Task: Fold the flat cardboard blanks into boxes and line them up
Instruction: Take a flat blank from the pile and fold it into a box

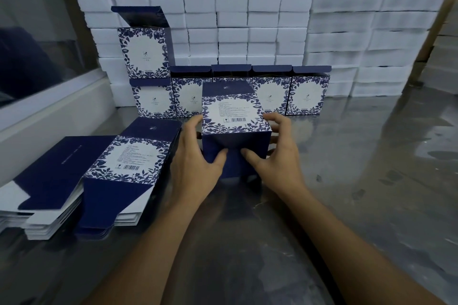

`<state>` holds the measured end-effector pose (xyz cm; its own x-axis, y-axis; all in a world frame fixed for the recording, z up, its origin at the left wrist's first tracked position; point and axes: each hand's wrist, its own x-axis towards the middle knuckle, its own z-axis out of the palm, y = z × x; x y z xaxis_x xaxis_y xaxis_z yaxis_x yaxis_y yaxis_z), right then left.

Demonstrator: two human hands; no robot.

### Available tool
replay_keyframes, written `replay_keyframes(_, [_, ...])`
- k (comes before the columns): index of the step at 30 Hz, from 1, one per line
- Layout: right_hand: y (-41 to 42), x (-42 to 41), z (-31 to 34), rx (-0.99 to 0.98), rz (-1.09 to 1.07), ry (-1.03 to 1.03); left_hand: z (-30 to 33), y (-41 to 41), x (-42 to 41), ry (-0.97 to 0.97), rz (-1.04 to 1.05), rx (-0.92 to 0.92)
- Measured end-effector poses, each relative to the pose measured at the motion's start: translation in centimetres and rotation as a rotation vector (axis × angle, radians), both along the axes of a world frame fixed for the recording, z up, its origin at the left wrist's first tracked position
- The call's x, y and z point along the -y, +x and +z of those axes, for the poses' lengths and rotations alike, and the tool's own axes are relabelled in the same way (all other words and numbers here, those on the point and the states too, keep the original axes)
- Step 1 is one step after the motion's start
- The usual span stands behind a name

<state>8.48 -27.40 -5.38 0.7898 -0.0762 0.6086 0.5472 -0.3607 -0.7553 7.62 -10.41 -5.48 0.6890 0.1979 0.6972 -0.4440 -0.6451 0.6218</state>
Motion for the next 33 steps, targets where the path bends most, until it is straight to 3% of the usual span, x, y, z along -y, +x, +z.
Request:
replay_keyframes(9, [-0.5,-0.6,0.6,-0.017,0.089,0.206,0.4,-0.2,0.2,-0.262,-0.279,0.026])
replay_keyframes(16, [0.6,-0.3,-0.2,-0.115,0.125,0.339,0.6,0.5,0.0,-0.188,-0.105,0.014])
replay_keyframes(20, [0.8,-0.1,-0.3,-0.197,0.106,0.365,0.4,0.8,-0.2,-0.282,-0.119,-0.038])
replay_keyframes(25, [0.6,-0.3,-0.1,-0.284,0.096,0.313,0.1,0.9,-0.3,-0.467,-0.275,-0.258])
replay_keyframes(30, [-0.1,-0.7,0.3,-0.295,0.255,0.281,0.0,1.0,-0.2,-0.429,-0.269,-0.221])
replay_keyframes(33, [-0.2,-0.7,0.3,-0.341,0.338,0.347,0.3,0.7,-0.3,-0.526,-0.339,-0.238])
